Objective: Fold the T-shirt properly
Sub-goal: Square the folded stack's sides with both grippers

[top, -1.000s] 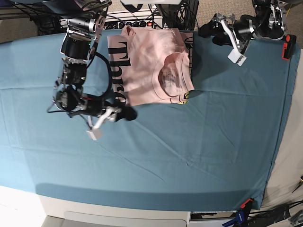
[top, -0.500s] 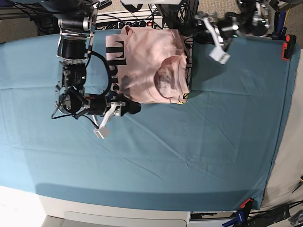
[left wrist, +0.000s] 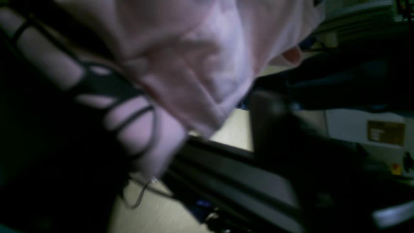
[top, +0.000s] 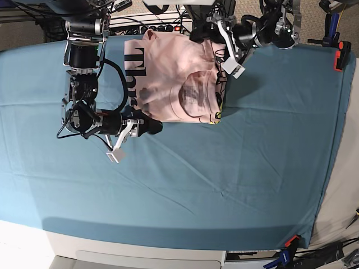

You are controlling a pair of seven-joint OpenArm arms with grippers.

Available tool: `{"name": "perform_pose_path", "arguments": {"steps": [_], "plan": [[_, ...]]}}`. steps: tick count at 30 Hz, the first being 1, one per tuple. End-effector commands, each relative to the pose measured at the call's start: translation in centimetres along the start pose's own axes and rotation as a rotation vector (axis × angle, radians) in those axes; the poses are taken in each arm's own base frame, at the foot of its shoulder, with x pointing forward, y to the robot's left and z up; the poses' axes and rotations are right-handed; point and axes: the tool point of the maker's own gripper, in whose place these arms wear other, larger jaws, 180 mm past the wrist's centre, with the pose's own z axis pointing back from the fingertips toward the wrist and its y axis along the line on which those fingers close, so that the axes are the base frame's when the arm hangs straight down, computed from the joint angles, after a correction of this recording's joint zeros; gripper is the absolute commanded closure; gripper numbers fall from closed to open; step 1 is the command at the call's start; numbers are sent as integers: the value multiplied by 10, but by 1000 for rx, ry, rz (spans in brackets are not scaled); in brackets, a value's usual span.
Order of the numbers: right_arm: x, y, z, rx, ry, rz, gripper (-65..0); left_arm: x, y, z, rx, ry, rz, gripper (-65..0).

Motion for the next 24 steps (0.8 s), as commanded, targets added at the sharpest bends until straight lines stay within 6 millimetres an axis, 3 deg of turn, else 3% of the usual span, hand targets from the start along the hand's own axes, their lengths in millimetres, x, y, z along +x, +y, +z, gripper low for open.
{"name": "perform_pose_path", "arguments": {"steps": [1,3,8,12,24], "plan": [[13,5,6,13,-30,37,-179,2,-2,2,-5,-5,-1,-205],[15,9,6,40,-44,42,0,3,-2,2,-5,-2,-6,-5],[23,25,8,127,-93,57,0,23,-3,7,14,-39,-71,0],[14,24,6,131,-84,45,0,40,-1,14,53,-79,-120,0],[-50,0,9,98,-22,-80,0,79,33,26,187,-113,-227,0]]}}
